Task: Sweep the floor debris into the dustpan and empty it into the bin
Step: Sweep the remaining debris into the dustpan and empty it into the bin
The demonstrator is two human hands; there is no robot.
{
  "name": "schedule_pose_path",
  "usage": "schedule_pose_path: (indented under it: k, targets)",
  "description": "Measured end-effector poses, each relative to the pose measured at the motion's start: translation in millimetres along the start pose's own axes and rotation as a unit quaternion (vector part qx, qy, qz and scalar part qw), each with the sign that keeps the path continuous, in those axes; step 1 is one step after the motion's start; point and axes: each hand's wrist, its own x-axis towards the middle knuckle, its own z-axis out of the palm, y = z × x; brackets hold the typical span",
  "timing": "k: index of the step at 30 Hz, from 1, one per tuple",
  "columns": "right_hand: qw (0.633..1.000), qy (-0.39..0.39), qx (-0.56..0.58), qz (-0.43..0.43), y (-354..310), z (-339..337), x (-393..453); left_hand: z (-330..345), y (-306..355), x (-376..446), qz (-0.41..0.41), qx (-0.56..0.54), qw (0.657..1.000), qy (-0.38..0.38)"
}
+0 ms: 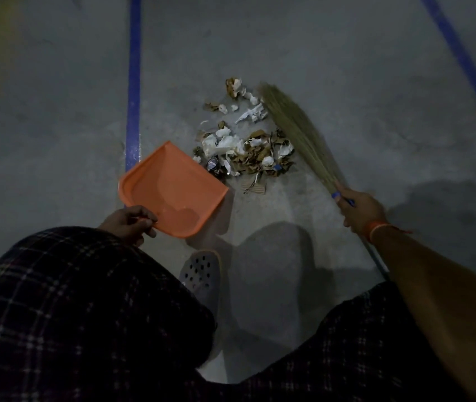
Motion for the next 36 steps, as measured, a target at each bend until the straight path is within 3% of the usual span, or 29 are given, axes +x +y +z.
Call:
schedule_pose_path:
  k: [6,11,15,20,26,36]
  targets:
    - [1.0,-0.023,-0.011,0.008,-11,-2,-14,-2,-6,4,0.008,-0.019,1.0,0.013]
    - [0.999,0.012,0.014,-0.035,-5,-18,-31,-1,-12,17,0.01,-0.023,0.999,0.022]
    - [0.996,0.057,0.056,0.047,12,-29,-30,-3,-10,37,0.006,-0.019,1.0,0.018]
    - [0.994,0.083,0.041,0.055,39,-35,-35,-8,-3,68,-0.008,-0.024,1.0,-0.01]
    - [0.996,0.031,-0.074,0.042,59,-21,-35,-15,1,82,-0.023,-0.011,0.999,-0.044]
    - [0.998,0.024,-0.061,0.02,59,-9,-26,-9,21,100,-0.059,-0.005,0.996,-0.061]
